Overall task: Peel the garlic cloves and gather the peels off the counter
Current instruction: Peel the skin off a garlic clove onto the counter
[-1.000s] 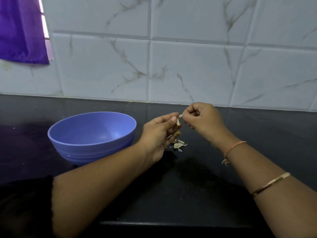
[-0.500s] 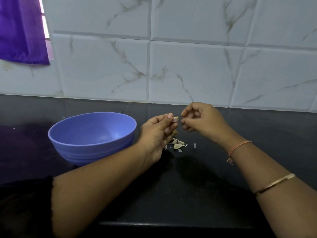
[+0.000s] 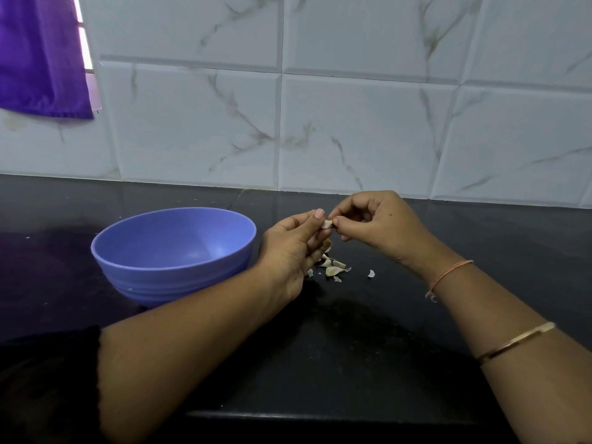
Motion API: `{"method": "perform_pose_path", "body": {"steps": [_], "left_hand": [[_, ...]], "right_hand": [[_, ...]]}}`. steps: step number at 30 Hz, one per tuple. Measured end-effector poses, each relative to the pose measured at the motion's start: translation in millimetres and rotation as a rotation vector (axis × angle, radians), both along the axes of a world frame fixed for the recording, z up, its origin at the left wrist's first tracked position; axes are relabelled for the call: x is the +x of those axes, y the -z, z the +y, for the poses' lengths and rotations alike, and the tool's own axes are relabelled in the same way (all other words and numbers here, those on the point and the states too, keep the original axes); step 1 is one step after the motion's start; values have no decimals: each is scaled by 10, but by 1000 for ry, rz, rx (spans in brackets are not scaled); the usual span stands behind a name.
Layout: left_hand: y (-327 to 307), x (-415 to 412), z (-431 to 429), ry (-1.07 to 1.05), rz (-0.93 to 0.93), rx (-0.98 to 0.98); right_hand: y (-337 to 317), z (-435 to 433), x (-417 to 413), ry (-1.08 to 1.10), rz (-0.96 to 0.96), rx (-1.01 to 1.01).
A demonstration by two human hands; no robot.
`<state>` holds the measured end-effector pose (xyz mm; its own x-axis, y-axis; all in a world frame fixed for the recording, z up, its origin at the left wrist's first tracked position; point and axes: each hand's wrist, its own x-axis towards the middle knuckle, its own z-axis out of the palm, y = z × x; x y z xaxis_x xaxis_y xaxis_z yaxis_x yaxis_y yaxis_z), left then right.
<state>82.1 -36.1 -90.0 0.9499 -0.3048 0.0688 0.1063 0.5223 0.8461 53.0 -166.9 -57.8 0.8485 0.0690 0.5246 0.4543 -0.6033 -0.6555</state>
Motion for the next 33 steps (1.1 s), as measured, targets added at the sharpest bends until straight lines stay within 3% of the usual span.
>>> {"method": "perform_pose_path", "body": {"steps": [12, 21, 26, 33], "left_hand": [[-43, -14, 7, -32, 77, 15], [-68, -42, 4, -23, 23, 44], [-80, -56, 8, 6, -11, 36], [-98, -94, 5, 38, -27, 48]], "right_hand": [[22, 10, -1, -19, -20, -82], [32, 31, 19, -13, -41, -49], [26, 17, 27, -56, 33, 105], [24, -5, 32, 72, -19, 87]]}}
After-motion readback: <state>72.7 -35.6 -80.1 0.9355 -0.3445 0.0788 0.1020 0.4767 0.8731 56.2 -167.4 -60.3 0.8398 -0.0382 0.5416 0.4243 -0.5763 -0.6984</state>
